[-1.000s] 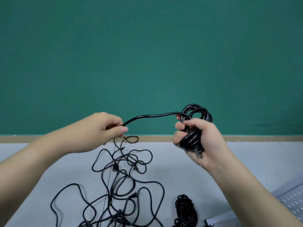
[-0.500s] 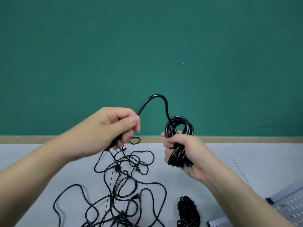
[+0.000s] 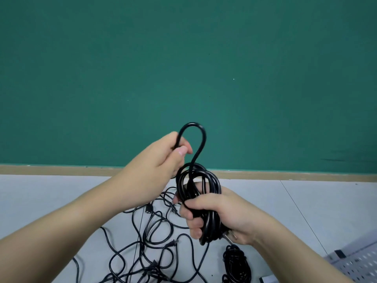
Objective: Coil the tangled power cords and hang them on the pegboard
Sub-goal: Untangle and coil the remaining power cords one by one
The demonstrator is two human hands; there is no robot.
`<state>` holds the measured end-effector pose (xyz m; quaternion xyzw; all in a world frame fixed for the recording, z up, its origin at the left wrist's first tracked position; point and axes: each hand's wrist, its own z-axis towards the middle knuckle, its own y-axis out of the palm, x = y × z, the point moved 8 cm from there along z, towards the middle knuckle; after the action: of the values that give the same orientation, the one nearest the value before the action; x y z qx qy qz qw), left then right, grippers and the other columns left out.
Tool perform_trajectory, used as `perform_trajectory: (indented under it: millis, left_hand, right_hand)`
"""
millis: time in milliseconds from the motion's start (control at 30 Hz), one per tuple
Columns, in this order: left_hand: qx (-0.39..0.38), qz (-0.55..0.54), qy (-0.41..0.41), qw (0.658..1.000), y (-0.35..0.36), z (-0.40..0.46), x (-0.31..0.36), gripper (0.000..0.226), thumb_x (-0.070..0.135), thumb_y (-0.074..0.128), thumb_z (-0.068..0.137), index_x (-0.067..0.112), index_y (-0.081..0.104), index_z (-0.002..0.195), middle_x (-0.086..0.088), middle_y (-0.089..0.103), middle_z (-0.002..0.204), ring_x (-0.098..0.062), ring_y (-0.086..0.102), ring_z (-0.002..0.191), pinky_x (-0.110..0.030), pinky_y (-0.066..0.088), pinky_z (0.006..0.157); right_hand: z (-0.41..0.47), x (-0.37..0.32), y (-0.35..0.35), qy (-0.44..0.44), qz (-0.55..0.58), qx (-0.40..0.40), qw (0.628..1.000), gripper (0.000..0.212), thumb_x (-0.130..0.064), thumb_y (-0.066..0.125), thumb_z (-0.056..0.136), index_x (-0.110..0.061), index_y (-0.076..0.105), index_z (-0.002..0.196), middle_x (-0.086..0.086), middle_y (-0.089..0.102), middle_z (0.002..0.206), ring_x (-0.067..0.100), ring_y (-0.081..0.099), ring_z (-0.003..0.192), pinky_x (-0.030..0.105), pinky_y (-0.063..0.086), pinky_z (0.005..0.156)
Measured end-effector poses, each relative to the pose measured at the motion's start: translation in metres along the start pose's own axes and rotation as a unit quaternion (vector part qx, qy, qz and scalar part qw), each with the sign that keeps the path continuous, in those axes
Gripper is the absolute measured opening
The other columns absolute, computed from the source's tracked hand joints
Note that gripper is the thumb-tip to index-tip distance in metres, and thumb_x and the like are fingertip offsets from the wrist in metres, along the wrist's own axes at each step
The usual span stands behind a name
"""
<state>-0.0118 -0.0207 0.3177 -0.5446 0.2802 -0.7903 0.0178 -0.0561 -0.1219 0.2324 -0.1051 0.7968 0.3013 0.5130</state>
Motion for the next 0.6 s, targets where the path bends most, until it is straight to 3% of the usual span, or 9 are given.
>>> perform_trajectory:
  millis: [100,167,233,300,367,433,500,600]
  left_hand:
    - [-0.009,-0.005,-0.014,1.0,-0.004,0.002,0.001,0.022,0.043,0.048,0.101,0.023,0.057,0.098,0.008,0.038,0.063,-0.016,0.031,0.059,-0.031,0.032,0.054]
    - [-0.051,-0.003,-0.009,0.999,-0.005,0.002,0.008,0.016,0.027,0.056,0.103,0.021,0.066,0.092,-0.002,0.04,0.06,-0.017,0.033,0.059,-0.027,0.033,0.053]
    - [-0.112,-0.002,-0.007,0.994,-0.004,0.0,0.016,0.023,0.008,0.061,0.1,0.021,0.073,0.086,-0.014,0.049,0.062,-0.018,0.039,0.059,-0.027,0.034,0.054]
    - [-0.166,-0.028,-0.019,0.986,-0.004,-0.004,0.018,0.026,-0.001,0.058,0.087,0.018,0.076,0.086,-0.013,0.059,0.064,-0.017,0.041,0.057,-0.025,0.033,0.052]
    - [-0.209,-0.053,-0.045,0.975,-0.005,-0.007,0.015,0.03,0.004,0.053,0.074,0.014,0.074,0.093,-0.011,0.067,0.071,-0.018,0.042,0.055,-0.021,0.033,0.048]
    - [-0.246,-0.068,-0.06,0.965,-0.003,-0.01,0.012,0.027,0.019,0.06,0.075,0.013,0.07,0.099,-0.013,0.072,0.081,-0.019,0.047,0.055,-0.02,0.037,0.048]
    - [-0.227,-0.077,-0.063,0.969,-0.002,-0.01,0.011,0.024,0.033,0.065,0.082,0.012,0.07,0.093,-0.013,0.072,0.081,-0.018,0.048,0.053,-0.025,0.038,0.047]
    - [-0.111,-0.04,-0.086,0.989,-0.012,-0.002,0.006,0.025,0.029,0.061,0.103,0.018,0.074,0.084,-0.002,0.063,0.066,-0.012,0.039,0.046,-0.024,0.035,0.046]
  right_hand:
    - [-0.004,0.007,0.013,0.02,-0.025,-0.053,0.998,0.021,-0.012,0.056,0.091,-0.006,0.067,0.109,0.01,0.054,0.077,0.015,0.046,0.06,0.029,0.047,0.059]
    - [-0.006,0.008,0.02,0.022,-0.027,-0.075,0.997,0.02,-0.012,0.056,0.092,-0.008,0.067,0.109,0.01,0.054,0.077,0.015,0.046,0.059,0.028,0.048,0.059]
    - [-0.006,0.008,0.018,0.024,-0.028,-0.084,0.996,0.019,-0.012,0.057,0.093,-0.008,0.066,0.108,0.008,0.053,0.076,0.015,0.045,0.059,0.027,0.049,0.058]
    - [-0.005,0.006,0.012,0.029,-0.009,-0.079,0.996,0.017,-0.011,0.056,0.093,-0.007,0.064,0.108,0.006,0.05,0.075,0.013,0.044,0.058,0.025,0.049,0.056]
    - [-0.004,0.003,0.003,0.03,0.019,-0.054,0.998,0.015,-0.01,0.055,0.092,-0.007,0.063,0.105,0.004,0.048,0.073,0.01,0.044,0.055,0.024,0.047,0.054]
    - [-0.002,0.0,-0.009,0.028,0.021,-0.012,0.999,0.014,-0.01,0.057,0.091,-0.009,0.062,0.104,0.004,0.046,0.071,0.011,0.04,0.053,0.026,0.042,0.055]
    - [-0.001,-0.005,-0.022,0.019,-0.014,0.037,0.999,0.009,-0.008,0.057,0.092,-0.008,0.062,0.099,0.004,0.045,0.069,0.012,0.037,0.051,0.029,0.035,0.055]
    - [0.001,-0.005,-0.036,0.019,-0.046,0.097,0.994,0.014,0.0,0.05,0.101,-0.004,0.062,0.097,0.005,0.046,0.065,0.013,0.038,0.046,0.035,0.026,0.058]
